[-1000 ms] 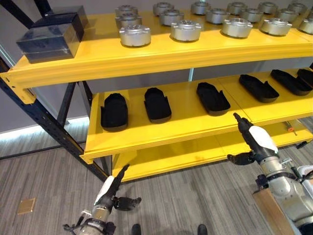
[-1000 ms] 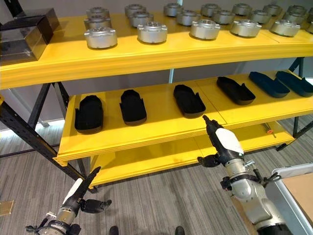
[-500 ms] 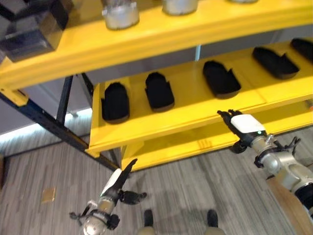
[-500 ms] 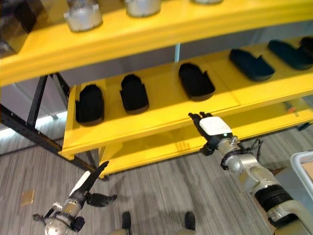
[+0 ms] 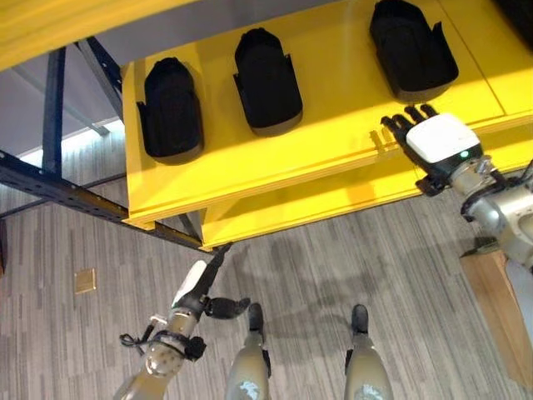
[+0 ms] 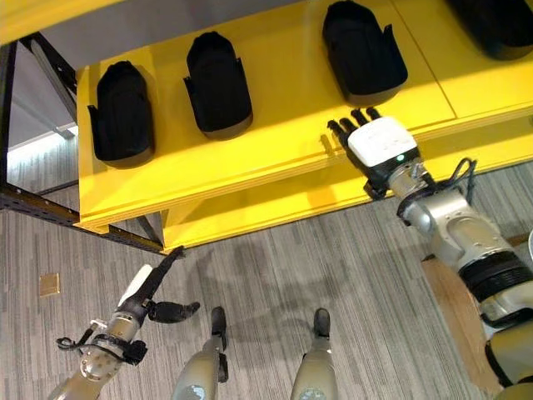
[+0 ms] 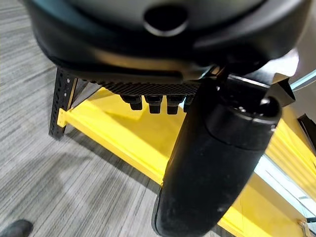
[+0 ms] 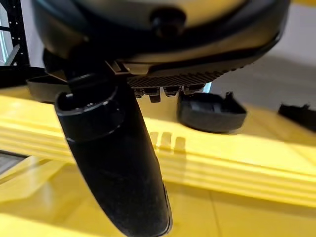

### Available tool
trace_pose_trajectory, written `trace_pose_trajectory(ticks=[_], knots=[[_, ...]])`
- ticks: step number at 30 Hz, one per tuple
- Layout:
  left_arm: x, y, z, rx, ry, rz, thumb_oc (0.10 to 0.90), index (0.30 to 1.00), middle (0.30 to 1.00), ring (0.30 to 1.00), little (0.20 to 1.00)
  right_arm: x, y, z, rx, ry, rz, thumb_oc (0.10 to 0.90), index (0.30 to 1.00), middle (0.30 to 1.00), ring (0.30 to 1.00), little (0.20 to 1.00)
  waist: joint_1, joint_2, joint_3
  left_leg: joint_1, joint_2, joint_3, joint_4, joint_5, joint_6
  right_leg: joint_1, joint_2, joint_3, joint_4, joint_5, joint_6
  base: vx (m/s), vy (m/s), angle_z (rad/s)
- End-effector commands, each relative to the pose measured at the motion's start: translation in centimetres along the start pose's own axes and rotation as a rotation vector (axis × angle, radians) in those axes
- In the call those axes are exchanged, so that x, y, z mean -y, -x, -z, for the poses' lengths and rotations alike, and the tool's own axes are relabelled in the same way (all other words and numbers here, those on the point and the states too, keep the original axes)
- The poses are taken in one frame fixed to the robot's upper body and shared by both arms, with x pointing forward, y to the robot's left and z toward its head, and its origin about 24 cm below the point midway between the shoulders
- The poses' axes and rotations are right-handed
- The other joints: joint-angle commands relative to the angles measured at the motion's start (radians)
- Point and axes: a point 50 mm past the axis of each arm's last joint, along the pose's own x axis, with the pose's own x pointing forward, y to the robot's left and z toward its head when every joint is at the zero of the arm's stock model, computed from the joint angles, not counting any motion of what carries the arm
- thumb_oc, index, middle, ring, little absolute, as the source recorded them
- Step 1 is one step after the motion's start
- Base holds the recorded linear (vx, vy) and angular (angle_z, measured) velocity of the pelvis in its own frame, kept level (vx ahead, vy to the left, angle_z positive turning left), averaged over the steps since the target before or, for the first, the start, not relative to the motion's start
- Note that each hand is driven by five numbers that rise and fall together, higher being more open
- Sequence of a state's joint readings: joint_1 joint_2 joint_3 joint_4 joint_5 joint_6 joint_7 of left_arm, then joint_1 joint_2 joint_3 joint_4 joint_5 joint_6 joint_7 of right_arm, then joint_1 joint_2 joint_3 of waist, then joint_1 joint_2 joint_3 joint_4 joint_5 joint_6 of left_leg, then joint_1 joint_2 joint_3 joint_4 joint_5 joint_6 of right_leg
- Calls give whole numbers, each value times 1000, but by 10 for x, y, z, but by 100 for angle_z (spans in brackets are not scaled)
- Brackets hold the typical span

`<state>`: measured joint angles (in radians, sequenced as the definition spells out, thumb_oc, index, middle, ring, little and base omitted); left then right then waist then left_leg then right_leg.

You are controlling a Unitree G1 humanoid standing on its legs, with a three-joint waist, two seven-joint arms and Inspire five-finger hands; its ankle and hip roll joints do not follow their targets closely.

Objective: Move parts from the plastic box to the shelf.

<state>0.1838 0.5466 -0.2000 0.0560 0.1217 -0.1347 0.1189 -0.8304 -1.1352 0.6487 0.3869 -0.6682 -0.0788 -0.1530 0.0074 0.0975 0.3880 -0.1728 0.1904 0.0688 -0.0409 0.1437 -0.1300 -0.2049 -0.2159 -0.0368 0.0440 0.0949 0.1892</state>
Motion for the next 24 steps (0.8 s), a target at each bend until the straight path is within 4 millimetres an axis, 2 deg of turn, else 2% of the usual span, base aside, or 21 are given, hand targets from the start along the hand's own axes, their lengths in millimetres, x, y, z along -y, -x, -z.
trace_pose_trajectory(ticks=[1, 7, 18, 21, 24], knots=[[-25, 3, -15, 105, -26, -98, 900, 1000, 1000, 1000, 1000, 61, -9, 14, -22, 134, 240, 900, 1000, 1000, 1000, 1000, 19, -61, -56, -17, 31, -30, 17, 27, 1, -56, -8, 12, 159, -98, -32, 0, 0, 0], [-27, 0, -16, 110, -18, -126, 900, 1000, 1000, 1000, 1000, 73, -4, 28, -70, 131, 287, 900, 1000, 1000, 1000, 1000, 13, -62, -47, -29, 27, -29, 19, 25, 3, -76, -7, 20, 164, -97, -34, 4, -2, -2], [-29, -1, -13, 97, -20, -156, 900, 1000, 1000, 1000, 1000, 63, 2, 40, -133, 98, 261, 900, 1000, 1000, 1000, 1000, 21, -60, -33, -42, 22, -34, 16, 26, 1, -93, -11, 19, 176, -101, -36, 0, 0, 0], [-31, -1, -13, 101, -23, -166, 900, 1000, 1000, 1000, 1000, 65, 0, 51, -179, 101, 259, 900, 1000, 1000, 1000, 1000, 27, -58, -24, -49, 19, -35, 15, 28, 1, -105, -12, 21, 180, -101, -37, 0, 0, 0], [-33, 0, -12, 97, -22, -178, 900, 1000, 1000, 1000, 1000, 75, -3, 58, -208, 107, 279, 900, 1000, 1000, 1000, 1000, 33, -53, -13, -58, 16, -35, 13, 32, 1, -120, -13, 23, 189, -99, -39, 0, 0, 0]])
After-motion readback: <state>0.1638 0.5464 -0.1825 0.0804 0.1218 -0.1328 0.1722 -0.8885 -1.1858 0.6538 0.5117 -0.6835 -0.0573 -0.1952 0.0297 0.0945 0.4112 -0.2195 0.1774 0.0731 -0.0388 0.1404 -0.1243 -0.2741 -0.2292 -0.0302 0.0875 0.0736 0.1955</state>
